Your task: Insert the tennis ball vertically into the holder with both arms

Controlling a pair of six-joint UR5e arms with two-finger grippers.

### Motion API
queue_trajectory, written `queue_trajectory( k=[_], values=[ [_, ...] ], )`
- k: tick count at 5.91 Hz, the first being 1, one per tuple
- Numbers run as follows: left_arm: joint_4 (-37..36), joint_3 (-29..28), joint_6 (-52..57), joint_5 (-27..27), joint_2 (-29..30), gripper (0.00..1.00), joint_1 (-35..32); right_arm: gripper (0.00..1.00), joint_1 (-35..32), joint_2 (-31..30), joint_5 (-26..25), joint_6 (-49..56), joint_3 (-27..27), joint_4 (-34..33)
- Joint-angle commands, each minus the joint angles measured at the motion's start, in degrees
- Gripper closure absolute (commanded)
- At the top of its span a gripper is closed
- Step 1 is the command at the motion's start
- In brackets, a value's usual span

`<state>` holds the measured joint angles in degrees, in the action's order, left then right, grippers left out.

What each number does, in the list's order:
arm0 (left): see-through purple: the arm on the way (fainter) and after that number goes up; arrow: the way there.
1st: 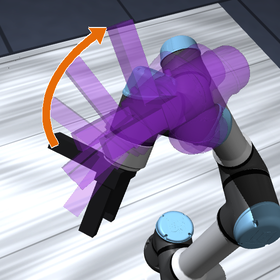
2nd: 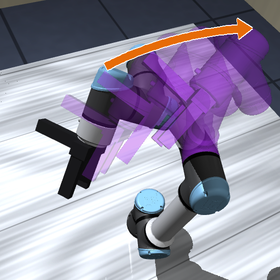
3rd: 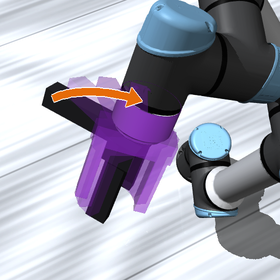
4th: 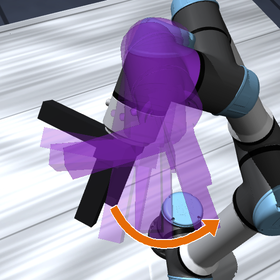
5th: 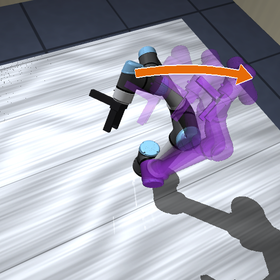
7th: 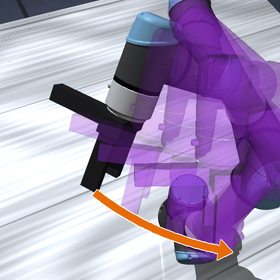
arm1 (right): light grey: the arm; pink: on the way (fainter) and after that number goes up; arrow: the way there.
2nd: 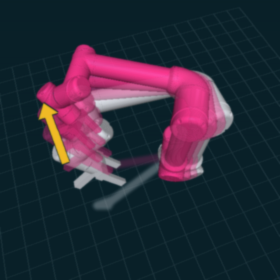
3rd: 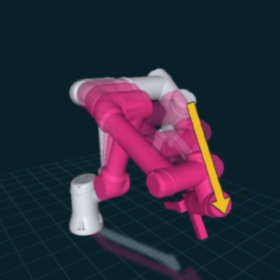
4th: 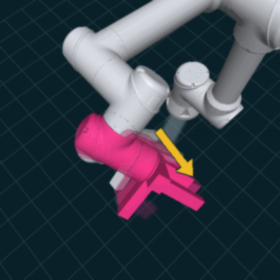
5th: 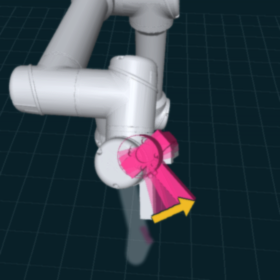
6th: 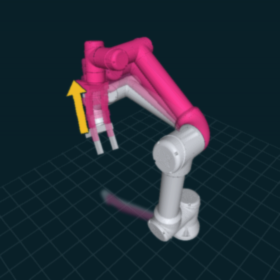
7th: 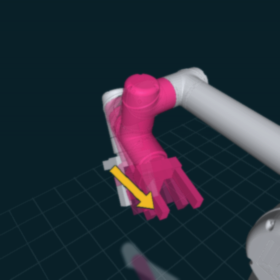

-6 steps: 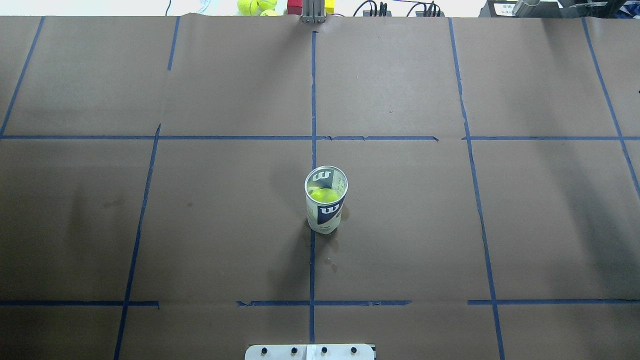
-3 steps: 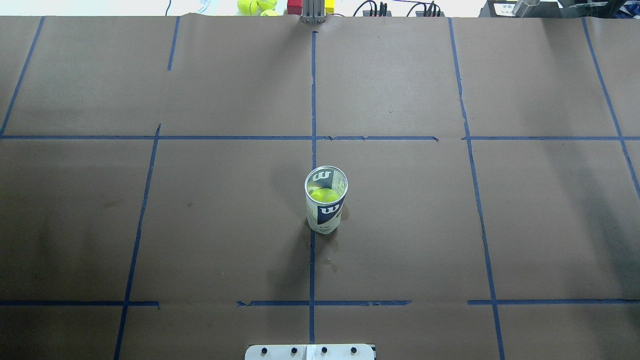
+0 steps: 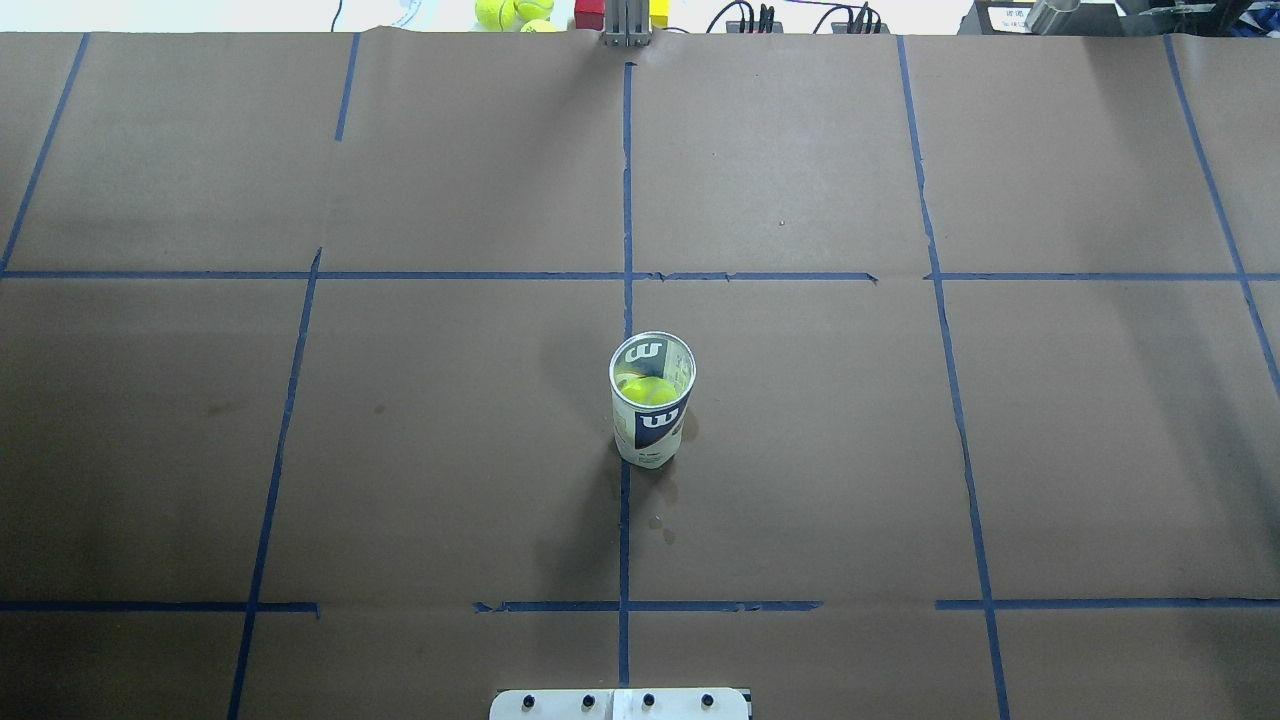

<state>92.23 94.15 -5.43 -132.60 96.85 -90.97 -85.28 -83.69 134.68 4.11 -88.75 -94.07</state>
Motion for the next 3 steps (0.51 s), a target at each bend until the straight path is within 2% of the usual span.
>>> queue_trajectory(
  k=[1, 3],
  values=[
    [-0.91, 1.91, -0.55, 2.35, -2.26, 0.0, 0.09, 0.0, -0.15, -0.42, -0.65, 0.11, 0.42, 0.47],
    [0.75, 2.36, -0.02, 2.26, -4.72, 0.0, 0.71, 0.0, -0.15, -0.59, -0.74, 0.02, 0.43, 0.47]
  ],
)
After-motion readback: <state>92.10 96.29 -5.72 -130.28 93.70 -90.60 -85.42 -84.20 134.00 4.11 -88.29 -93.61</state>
